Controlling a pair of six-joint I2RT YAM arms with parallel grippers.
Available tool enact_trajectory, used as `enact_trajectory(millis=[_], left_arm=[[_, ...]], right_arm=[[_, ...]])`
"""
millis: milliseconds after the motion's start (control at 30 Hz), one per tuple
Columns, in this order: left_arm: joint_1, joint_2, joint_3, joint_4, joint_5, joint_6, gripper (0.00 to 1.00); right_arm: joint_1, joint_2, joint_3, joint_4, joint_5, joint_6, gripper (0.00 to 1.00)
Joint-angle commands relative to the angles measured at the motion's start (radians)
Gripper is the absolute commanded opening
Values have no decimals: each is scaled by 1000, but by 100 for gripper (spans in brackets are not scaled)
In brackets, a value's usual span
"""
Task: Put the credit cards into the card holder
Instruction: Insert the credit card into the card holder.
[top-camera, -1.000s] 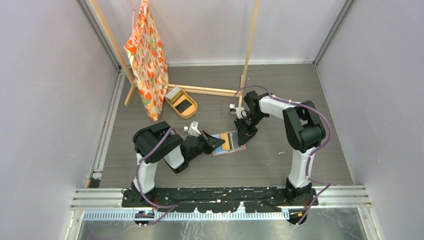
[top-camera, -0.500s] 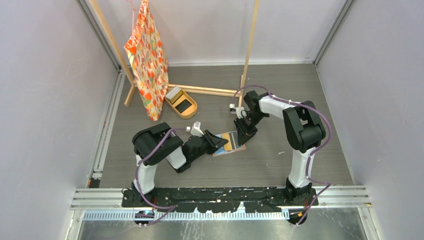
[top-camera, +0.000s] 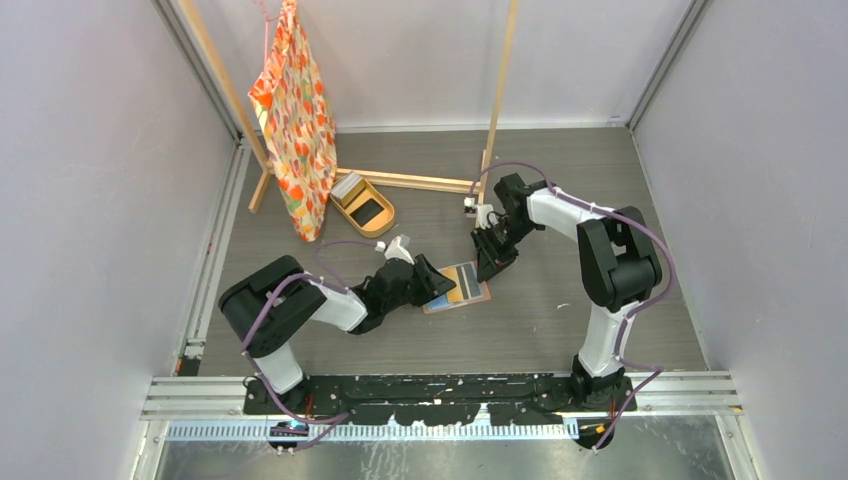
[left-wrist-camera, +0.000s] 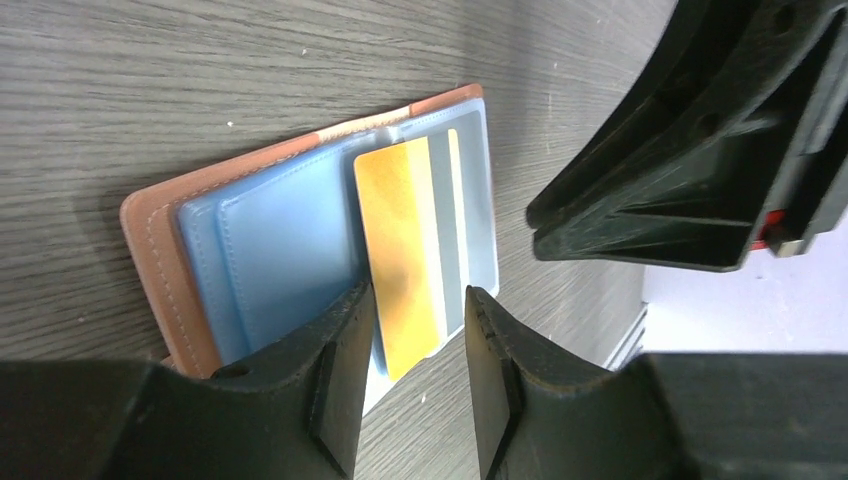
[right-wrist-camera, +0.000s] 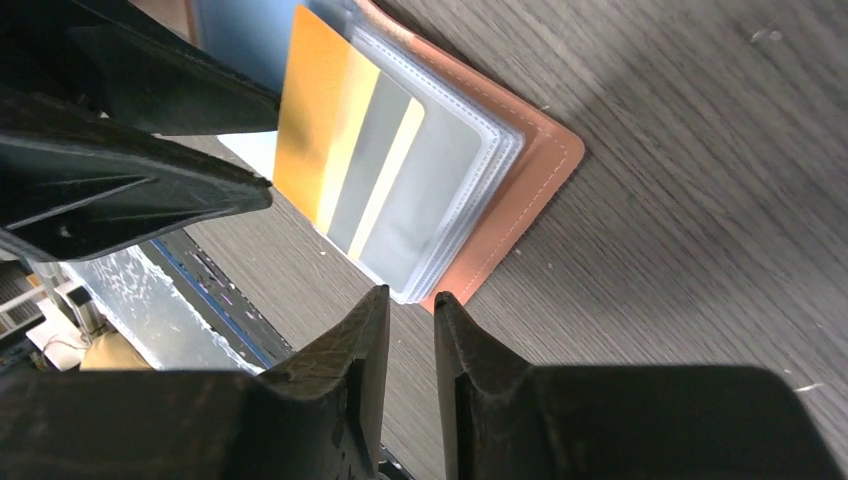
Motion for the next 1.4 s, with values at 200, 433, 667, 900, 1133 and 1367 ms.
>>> enact_trajectory(millis=[200, 433, 667, 900, 1133, 1367], left_arm=[[-4, -51, 40, -235, -12, 107, 33], [-4, -29, 49, -216, 6, 106, 27], [-7, 3, 68, -184, 33, 100, 22], [-24, 37, 108, -180, 45, 97, 16], [-24, 51, 140, -187, 52, 116, 16], [-25, 31, 186, -268, 91, 169, 19]], right_arm=[[-4, -38, 13, 34, -46, 2, 24], [-2, -1, 15, 42, 27, 22, 10], [11, 45, 25, 30, 49, 22, 7], [40, 59, 32, 19, 23, 19, 7], [42, 56, 32, 16, 17, 18, 7], [43, 51, 36, 14, 17, 13, 7]])
